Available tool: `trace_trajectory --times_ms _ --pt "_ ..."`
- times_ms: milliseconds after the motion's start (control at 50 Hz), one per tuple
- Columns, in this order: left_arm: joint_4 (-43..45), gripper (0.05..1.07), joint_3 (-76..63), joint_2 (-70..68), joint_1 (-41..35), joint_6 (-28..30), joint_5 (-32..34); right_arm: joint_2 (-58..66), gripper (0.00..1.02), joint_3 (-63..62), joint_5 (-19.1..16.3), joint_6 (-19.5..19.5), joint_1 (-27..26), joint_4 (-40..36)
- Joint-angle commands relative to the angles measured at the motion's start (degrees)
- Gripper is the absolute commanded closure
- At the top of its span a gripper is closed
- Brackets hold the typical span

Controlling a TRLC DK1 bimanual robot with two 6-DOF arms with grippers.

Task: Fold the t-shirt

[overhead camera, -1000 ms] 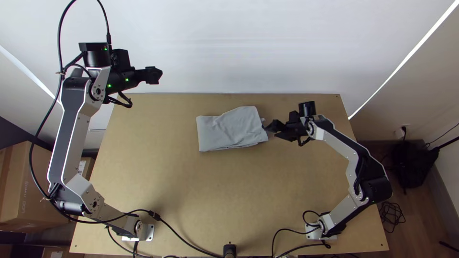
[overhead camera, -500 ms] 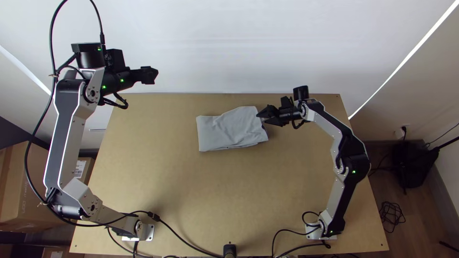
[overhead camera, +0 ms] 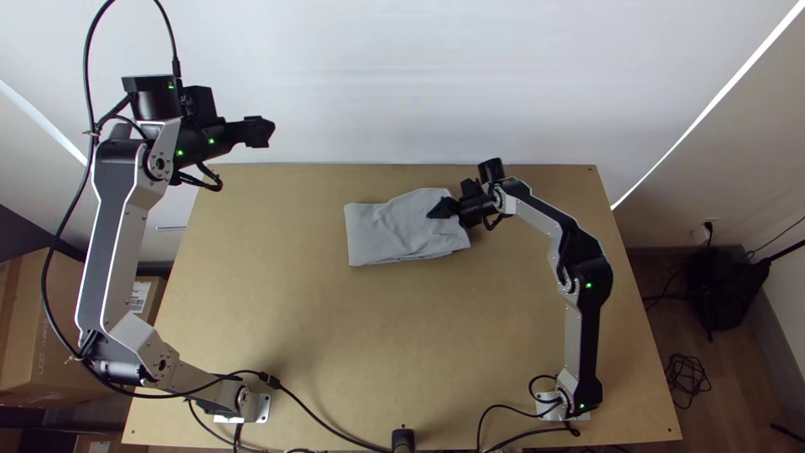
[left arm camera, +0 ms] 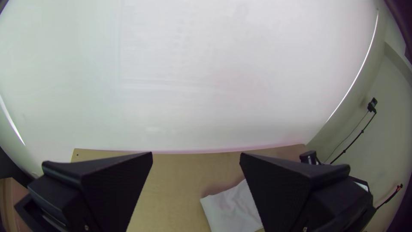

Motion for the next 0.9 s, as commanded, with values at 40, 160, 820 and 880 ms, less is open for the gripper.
trace_trajectory --times_ms 40,160,820,880 --pt "-0.1 0.10 -0.5 -1.5 0.9 1.0 -0.1 2.8 0.86 0.3 0.0 -0.9 0.9 -1.9" --pt "-0.2 0.10 -0.8 -1.8 1.3 1.1 -0.1 2.3 1.00 -0.6 0.1 -0.7 -1.3 -2.2" --pt "0.0 0.10 -2.7 -2.2 1.6 1.1 0.8 -9.1 1.00 -12.8 6.4 14.1 -31.6 13.3" --pt "0.2 0.10 -2.7 -2.2 1.6 1.1 1.1 -10.8 1.00 -14.4 6.4 14.2 -34.5 13.4"
